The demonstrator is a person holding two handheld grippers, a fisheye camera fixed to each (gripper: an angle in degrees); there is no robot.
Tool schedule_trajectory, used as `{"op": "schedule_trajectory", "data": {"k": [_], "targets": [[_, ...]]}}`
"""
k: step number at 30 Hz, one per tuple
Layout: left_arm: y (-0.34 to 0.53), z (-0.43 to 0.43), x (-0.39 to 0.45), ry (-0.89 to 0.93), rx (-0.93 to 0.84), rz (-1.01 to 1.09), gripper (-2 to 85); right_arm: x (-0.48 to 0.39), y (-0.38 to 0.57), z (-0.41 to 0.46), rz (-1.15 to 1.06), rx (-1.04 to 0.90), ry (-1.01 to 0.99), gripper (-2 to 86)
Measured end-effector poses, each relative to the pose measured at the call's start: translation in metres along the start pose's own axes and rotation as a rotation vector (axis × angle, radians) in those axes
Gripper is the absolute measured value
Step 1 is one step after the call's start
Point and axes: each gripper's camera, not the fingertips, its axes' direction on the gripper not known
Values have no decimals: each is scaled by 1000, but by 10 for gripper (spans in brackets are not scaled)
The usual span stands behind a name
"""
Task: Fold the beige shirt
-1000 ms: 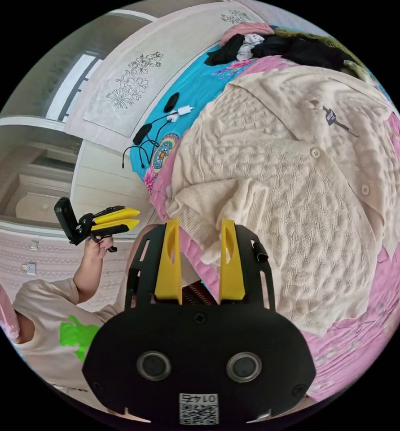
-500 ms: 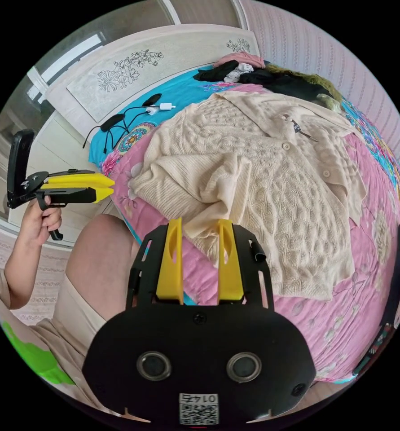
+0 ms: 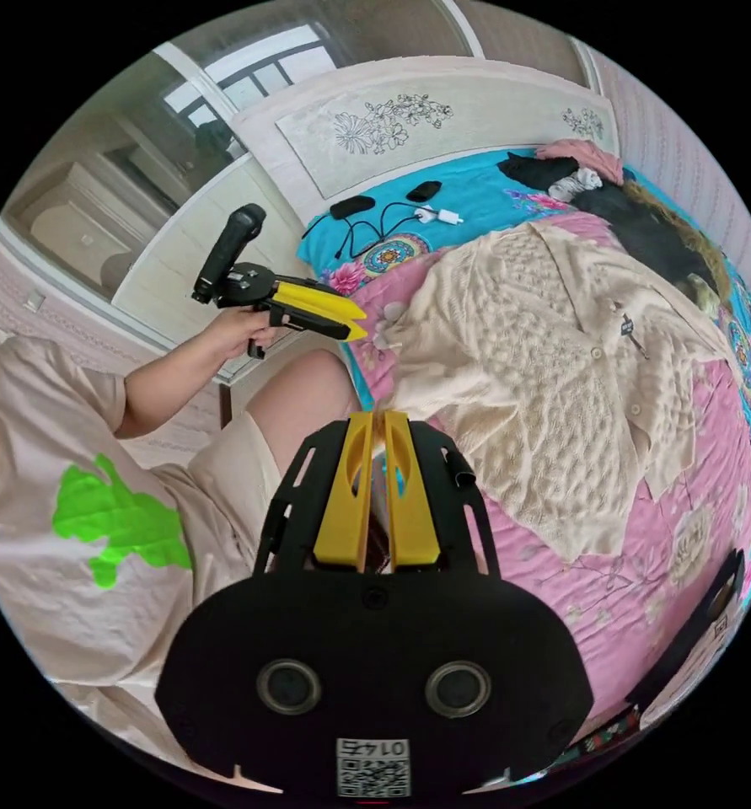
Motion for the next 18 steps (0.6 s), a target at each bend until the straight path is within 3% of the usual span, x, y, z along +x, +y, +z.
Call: {"op": "schedule_trajectory", "data": {"k": [10, 14, 18], "targets": [[1, -10, 18, 67, 20, 102, 93, -35, -23, -17, -150, -369, -573, 11], [-10, -8, 17, 75, 9, 106, 93, -6, -42, -39, -97, -309, -667, 12], [-35, -7, 15, 68, 13, 121, 91, 35, -68, -82, -58, -214, -638, 12]]}}
